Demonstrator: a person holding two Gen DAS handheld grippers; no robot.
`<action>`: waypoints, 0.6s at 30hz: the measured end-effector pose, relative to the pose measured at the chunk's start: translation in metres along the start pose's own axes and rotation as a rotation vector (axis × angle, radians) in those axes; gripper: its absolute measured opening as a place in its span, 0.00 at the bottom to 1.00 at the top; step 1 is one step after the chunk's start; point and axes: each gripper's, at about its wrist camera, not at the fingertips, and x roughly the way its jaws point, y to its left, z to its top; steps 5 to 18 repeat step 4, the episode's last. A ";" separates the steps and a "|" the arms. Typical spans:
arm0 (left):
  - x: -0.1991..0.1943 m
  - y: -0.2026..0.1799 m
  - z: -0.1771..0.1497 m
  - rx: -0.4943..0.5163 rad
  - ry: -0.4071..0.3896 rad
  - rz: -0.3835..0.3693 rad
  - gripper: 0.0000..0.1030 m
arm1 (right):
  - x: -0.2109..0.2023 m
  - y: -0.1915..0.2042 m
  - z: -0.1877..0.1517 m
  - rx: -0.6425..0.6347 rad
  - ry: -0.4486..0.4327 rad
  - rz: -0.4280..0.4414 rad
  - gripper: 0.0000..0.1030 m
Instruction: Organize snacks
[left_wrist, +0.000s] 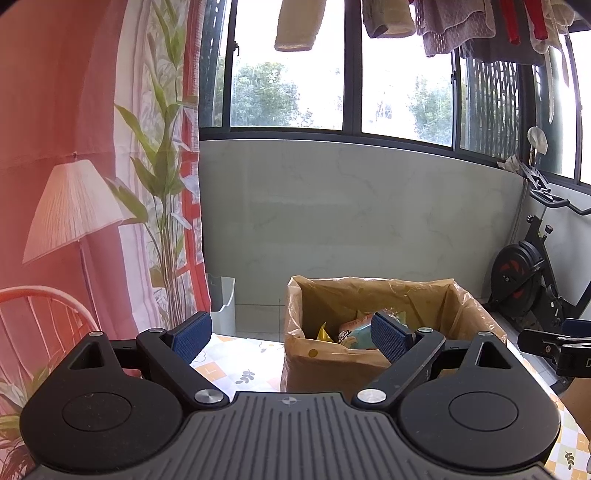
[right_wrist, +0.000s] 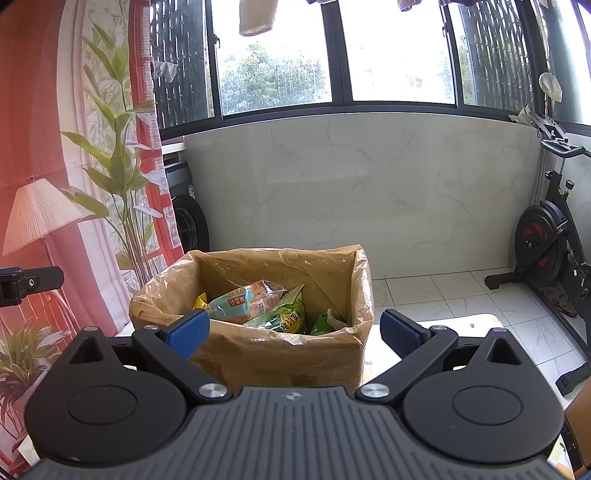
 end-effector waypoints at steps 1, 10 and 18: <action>0.000 0.000 0.000 0.001 -0.002 0.000 0.92 | 0.000 0.000 0.000 0.000 0.001 0.000 0.98; 0.000 0.000 0.000 -0.003 -0.002 0.002 0.92 | 0.000 0.000 0.000 0.000 0.000 0.001 0.98; 0.000 0.000 0.000 -0.003 -0.002 0.002 0.92 | 0.000 0.000 0.000 0.000 0.000 0.001 0.98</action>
